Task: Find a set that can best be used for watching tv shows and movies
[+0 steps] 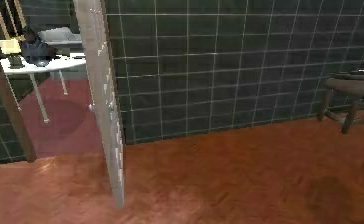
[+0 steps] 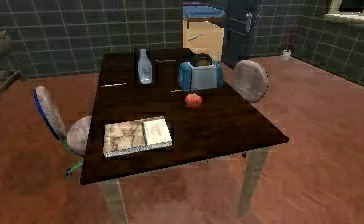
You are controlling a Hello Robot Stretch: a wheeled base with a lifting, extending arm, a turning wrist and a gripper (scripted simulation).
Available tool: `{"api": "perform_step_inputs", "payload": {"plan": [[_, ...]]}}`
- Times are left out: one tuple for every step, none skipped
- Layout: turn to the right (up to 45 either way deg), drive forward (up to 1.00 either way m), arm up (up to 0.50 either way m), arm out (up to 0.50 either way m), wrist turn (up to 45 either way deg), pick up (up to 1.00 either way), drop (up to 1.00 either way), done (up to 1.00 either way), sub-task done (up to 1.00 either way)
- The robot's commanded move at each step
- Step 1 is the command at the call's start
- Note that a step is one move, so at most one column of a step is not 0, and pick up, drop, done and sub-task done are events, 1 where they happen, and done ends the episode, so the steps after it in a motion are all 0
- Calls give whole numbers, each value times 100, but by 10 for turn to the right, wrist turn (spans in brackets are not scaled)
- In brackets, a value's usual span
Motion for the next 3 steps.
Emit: {"api": "perform_step_inputs", "payload": {"plan": [[-450, 0, 0, 0, 0, 0, 0, 0, 0], [-60, 0, 0, 0, 0, 0, 0, 0, 0], [0, 95, 0, 0, 0, 0, 0, 0, 0]]}}
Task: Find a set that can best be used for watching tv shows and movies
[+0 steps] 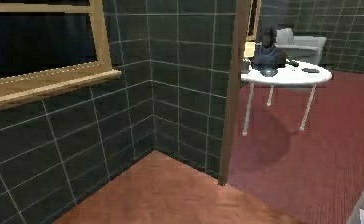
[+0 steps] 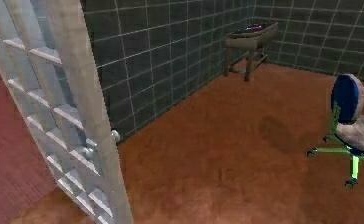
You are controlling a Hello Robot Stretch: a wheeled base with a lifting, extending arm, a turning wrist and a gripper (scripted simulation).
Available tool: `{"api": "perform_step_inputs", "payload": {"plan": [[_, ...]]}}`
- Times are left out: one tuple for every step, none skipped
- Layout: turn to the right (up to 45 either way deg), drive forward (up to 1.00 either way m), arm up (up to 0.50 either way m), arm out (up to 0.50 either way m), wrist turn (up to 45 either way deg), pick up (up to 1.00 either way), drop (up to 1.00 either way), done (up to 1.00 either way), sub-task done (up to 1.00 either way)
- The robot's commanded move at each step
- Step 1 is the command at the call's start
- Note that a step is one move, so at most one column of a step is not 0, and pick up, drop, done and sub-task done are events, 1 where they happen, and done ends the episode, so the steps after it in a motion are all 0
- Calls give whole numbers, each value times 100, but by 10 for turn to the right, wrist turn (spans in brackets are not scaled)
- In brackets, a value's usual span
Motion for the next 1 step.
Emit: {"api": "perform_step_inputs", "payload": {"plan": [[90, 0, 0, 0, 0, 0, 0, 0, 0]]}}
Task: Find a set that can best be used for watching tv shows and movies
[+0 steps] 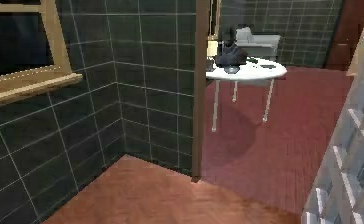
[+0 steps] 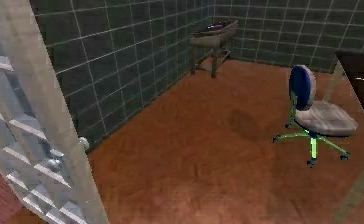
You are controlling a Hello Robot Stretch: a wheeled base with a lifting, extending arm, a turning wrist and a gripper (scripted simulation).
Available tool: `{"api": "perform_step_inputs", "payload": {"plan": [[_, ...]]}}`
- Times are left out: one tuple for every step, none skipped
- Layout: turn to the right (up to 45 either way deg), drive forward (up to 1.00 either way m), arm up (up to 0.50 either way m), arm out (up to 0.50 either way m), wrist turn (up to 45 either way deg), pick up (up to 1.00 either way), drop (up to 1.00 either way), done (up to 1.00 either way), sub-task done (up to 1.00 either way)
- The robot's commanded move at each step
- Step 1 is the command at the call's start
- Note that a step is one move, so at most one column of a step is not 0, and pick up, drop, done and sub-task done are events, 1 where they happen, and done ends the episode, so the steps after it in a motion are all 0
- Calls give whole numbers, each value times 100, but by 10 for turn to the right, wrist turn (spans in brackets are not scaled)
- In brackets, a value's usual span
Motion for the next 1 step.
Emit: {"api": "perform_step_inputs", "payload": {"plan": [[0, 80, 0, 0, 0, 0, 0, 0, 0]]}}
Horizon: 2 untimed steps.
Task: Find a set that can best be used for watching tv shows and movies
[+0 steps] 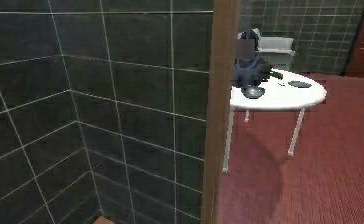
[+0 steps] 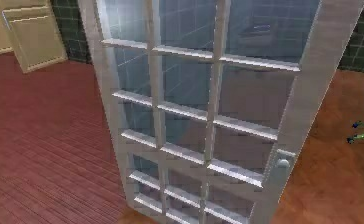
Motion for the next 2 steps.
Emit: {"api": "perform_step_inputs", "payload": {"plan": [[420, 0, 0, 0, 0, 0, 0, 0, 0], [0, 100, 0, 0, 0, 0, 0, 0, 0]]}}
